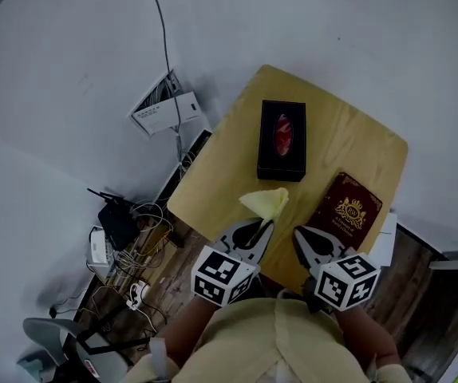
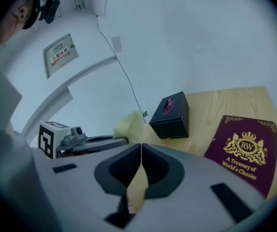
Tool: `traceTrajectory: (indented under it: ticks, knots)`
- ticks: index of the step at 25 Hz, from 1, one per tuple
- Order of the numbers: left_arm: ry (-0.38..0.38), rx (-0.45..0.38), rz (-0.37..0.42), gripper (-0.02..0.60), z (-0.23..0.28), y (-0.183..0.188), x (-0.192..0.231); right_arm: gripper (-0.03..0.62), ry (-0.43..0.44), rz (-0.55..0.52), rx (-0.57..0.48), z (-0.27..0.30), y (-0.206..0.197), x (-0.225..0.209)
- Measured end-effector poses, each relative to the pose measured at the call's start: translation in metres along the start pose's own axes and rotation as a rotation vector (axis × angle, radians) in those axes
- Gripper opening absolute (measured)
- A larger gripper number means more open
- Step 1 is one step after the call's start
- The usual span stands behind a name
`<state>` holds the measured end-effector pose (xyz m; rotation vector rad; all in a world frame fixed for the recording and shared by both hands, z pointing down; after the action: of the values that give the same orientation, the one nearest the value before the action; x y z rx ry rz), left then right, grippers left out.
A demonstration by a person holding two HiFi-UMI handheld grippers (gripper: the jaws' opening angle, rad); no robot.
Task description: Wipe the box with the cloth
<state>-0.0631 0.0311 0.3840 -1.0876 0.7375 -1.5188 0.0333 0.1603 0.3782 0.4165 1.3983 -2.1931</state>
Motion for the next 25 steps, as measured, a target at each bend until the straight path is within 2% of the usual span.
traceTrajectory:
  ticks: [7,17,25]
  knots:
    - [-0.124,0.009,0.050,0.029,0.017,0.024,0.044,0.030,-0.085,0.028,-0.044,0.030,0.019,0.007]
    - [-0.295,0.061,0.187,0.029,0.034,0.061,0.093,0.029,-0.238,0.115,-0.139,0.056,0.035,0.012]
    - [-0.357,0.078,0.247,0.029,0.056,0.084,0.103,0.030,-0.271,0.121,-0.172,0.058,0.049,0.008]
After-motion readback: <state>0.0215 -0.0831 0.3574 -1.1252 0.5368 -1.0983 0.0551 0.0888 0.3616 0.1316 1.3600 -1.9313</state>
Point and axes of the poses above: the fingertips, and each gripper's own axes: z forward along the fingers, x to its left, y out of its top, the point moved 8 cm from there along -z, backward along the fingers
